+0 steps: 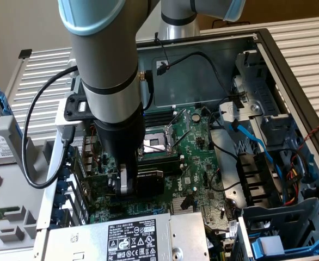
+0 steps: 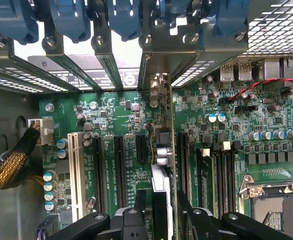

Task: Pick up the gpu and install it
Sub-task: 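Insert the gpu into the slot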

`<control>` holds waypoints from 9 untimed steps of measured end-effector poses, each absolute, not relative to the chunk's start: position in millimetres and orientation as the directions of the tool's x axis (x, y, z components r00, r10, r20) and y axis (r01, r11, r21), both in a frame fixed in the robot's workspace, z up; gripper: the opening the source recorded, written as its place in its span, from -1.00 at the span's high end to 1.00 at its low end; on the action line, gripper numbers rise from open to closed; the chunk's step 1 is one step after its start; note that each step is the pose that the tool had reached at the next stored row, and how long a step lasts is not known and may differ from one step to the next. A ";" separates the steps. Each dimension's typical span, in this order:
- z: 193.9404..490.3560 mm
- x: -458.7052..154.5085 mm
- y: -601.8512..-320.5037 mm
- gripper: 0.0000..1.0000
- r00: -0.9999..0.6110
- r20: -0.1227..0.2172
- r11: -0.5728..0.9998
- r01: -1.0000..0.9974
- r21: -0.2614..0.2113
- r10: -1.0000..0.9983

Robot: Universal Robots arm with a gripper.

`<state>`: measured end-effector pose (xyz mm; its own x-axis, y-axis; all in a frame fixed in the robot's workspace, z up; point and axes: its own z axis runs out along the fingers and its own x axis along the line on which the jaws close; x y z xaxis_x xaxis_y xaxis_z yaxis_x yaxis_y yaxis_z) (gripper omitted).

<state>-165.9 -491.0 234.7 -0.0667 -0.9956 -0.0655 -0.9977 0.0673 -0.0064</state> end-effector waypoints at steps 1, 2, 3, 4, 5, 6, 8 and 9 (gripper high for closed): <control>234.7 -165.9 -491.0 0.28 -0.067 -0.065 0.067 -0.998 -0.006 -0.996; 234.7 -165.9 -491.0 0.28 -0.067 -0.066 0.067 -0.998 -0.006 -0.996; 234.8 -165.9 -491.0 0.28 -0.067 -0.065 0.067 -0.998 -0.006 -0.996; 234.7 -165.9 -491.0 0.24 -0.067 -0.066 0.067 -0.998 -0.006 -0.996; 234.8 -165.9 -491.0 0.12 -0.067 -0.066 0.067 -0.998 -0.006 -0.996; 235.2 -165.9 -491.0 0.12 -0.067 -0.065 0.067 -0.998 -0.006 -0.996; 236.5 -165.9 -491.0 0.00 -0.067 -0.065 0.067 -0.998 -0.006 -0.996; 237.5 -165.9 -491.0 0.00 -0.067 -0.065 0.067 -0.998 -0.006 -0.996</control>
<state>-165.9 -491.0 237.5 -0.0667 -0.9956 -0.0655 -0.9977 0.0672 -0.0063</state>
